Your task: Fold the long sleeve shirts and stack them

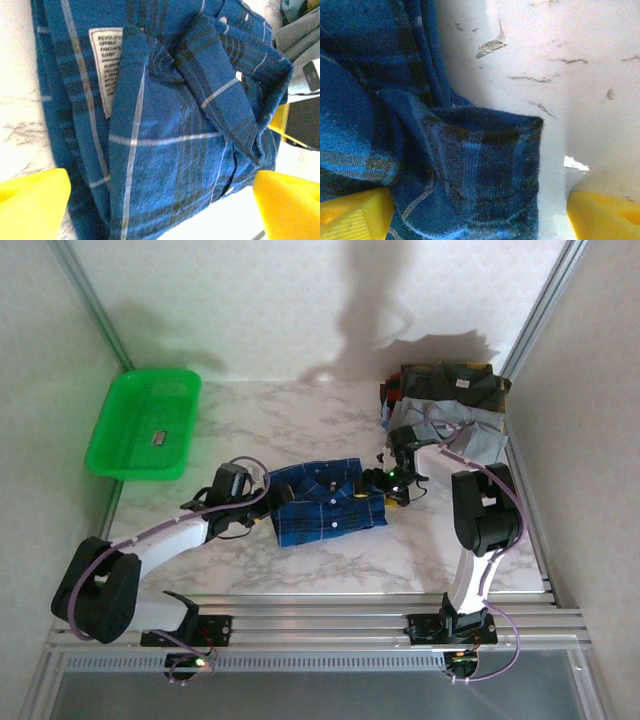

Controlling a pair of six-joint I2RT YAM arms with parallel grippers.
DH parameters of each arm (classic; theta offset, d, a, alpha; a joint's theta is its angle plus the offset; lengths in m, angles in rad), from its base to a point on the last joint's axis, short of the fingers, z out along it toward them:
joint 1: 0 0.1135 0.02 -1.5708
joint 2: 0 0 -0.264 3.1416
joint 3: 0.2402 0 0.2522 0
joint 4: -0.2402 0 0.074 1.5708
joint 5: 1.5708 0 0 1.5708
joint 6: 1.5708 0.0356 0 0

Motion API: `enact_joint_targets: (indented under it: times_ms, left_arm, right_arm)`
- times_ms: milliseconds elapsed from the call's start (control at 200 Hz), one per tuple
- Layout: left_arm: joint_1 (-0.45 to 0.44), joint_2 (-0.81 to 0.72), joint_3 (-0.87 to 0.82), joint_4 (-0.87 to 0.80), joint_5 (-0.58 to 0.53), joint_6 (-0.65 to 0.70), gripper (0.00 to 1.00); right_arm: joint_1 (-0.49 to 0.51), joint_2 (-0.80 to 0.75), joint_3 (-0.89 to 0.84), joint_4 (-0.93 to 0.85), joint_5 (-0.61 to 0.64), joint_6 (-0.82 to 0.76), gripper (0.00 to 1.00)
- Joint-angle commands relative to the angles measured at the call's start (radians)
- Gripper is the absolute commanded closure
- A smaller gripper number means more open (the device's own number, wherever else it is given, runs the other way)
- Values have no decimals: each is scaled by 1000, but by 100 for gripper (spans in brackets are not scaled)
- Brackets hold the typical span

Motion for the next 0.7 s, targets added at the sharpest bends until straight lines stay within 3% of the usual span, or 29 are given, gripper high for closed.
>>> enact_joint_targets:
  times_ms: [0, 255, 400, 546, 641, 691]
  left_arm:
    - [6, 44, -23, 101, -5, -34, 7]
    - [6, 130, -23, 150, -13, -20, 8]
    - [4, 164, -22, 173, -6, -15, 8]
    - [4, 183, -18, 177, 1, 2, 8]
    - [7, 183, -17, 171, 5, 8, 8]
    - [7, 176, -7, 158, 1, 14, 9]
  right_arm:
    - [40, 70, 51, 86, -37, -49, 11]
    - [139, 76, 127, 18, -44, -58, 18]
    - [184, 94, 151, -10, -14, -41, 29]
    - [219, 121, 191, -41, 21, -20, 56]
    - [222, 127, 212, -62, 92, 3, 87]
    - [222, 108, 228, -82, 159, 10, 96]
